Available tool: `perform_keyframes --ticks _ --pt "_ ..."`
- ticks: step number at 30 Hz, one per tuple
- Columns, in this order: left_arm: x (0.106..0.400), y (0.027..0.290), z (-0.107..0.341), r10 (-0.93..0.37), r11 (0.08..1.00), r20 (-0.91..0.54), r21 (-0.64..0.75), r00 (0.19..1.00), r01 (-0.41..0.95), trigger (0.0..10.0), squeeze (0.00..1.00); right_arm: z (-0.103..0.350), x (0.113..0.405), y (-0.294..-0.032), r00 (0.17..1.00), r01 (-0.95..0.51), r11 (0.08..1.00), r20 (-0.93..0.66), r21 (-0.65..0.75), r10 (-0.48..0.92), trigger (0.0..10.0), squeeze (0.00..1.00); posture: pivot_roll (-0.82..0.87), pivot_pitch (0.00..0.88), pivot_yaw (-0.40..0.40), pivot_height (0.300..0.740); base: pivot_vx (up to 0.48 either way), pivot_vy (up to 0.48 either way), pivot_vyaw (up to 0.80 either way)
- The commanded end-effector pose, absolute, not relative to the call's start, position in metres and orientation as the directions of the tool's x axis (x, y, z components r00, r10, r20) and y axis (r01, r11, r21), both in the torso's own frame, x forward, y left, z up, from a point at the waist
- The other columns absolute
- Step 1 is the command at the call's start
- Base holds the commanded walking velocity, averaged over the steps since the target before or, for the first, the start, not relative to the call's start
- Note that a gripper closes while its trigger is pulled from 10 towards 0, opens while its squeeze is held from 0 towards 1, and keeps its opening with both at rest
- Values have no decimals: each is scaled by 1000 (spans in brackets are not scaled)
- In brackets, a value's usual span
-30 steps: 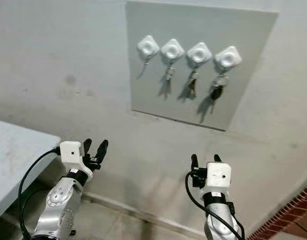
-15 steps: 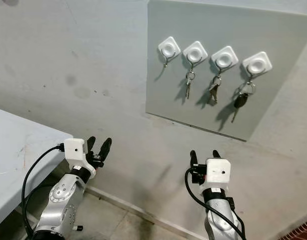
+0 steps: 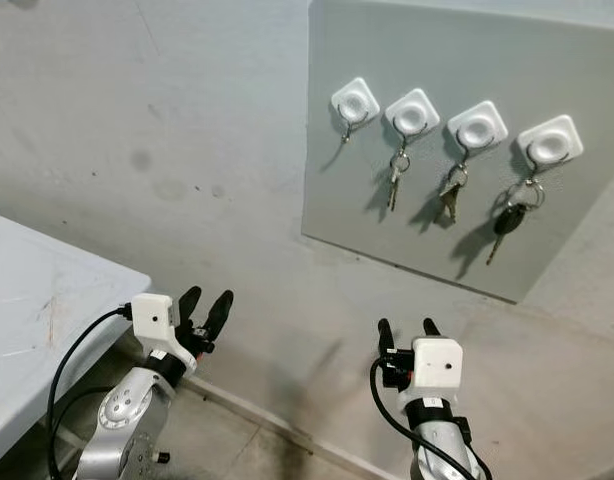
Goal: Hang keys on a hook
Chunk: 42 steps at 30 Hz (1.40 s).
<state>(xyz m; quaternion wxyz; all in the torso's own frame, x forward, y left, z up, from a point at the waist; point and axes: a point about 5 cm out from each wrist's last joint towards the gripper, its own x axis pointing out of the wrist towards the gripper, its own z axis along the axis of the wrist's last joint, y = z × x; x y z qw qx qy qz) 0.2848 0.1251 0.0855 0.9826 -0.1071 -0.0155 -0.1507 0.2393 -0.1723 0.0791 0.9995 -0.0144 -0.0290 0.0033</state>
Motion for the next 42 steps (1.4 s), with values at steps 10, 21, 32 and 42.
perform_keyframes --ticks 10,21,32,42 --pt "287 130 94 -282 936 78 -196 956 292 10000 0 88 243 -174 996 2 1000 88 -22 0 10000 0 -73 0 -16 740 0 0 800" --pt "287 129 95 -290 936 75 -188 954 299 10000 0 89 245 -173 996 0 1000 92 -15 1 10000 0 -75 0 -13 740 0 0 800" --pt "290 129 99 -292 936 83 -181 953 302 10000 0 92 249 -173 995 -12 1000 103 -16 14 10000 0 -68 0 -17 740 0 0 800" --pt "292 129 99 -283 939 80 -181 956 293 10000 0 94 253 -171 993 -38 999 107 -20 40 10000 0 -63 0 -24 740 0 0 800"
